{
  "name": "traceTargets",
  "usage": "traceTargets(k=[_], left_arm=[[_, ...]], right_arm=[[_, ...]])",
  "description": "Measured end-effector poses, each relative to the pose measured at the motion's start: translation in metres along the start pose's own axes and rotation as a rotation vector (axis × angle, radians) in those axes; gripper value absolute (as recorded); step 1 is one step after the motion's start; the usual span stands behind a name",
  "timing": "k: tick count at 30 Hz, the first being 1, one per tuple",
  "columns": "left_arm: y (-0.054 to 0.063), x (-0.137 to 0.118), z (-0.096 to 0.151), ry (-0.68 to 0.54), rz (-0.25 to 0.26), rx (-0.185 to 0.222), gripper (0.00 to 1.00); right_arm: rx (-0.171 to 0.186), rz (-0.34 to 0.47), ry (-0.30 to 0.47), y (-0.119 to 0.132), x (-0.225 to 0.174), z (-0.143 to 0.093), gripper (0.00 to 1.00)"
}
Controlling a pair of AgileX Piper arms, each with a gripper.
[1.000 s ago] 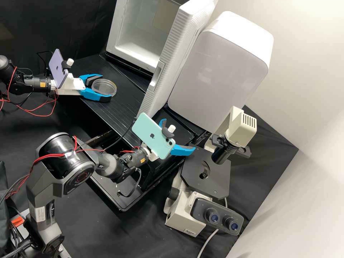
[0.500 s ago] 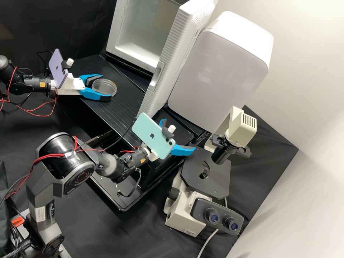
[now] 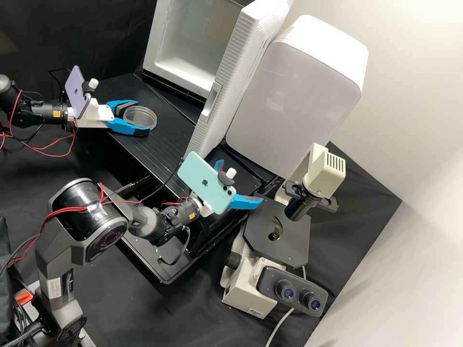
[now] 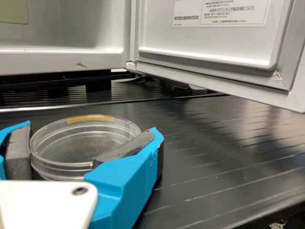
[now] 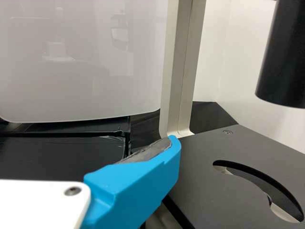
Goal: Place the petri dish in the incubator
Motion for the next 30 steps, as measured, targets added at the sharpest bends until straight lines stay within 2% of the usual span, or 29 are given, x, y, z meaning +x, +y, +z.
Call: traceTargets(k=[5, 10, 15, 19, 24, 30], left_arm=[[0.006, -0.003, -0.002, 0.012, -0.01, -0.008, 0.0], [0.023, -0.002, -0.004, 0.021, -0.001, -0.001, 0.0], [0.05, -0.005, -0.004, 0.027, 0.069, -0.007, 0.0], [0.072, -0.009, -0.001, 0.013, 0.135, 0.01, 0.0], [0.089, -0.013, 0.007, -0.024, 0.179, 0.027, 0.0], [0.099, -0.017, 0.012, -0.043, 0.2, 0.047, 0.0]], right_arm=[[0.0, 0.0, 0.0, 0.0, 0.0, 0.0, 1.0], [0.0, 0.0, 0.0, 0.0, 0.0, 0.0, 1.0], [0.0, 0.0, 0.0, 0.0, 0.0, 0.0, 1.0], [0.0, 0.0, 0.0, 0.0, 0.0, 0.0, 1.0], [0.0, 0.0, 0.0, 0.0, 0.0, 0.0, 1.0], [0.0, 0.0, 0.0, 0.0, 0.0, 0.0, 1.0]])
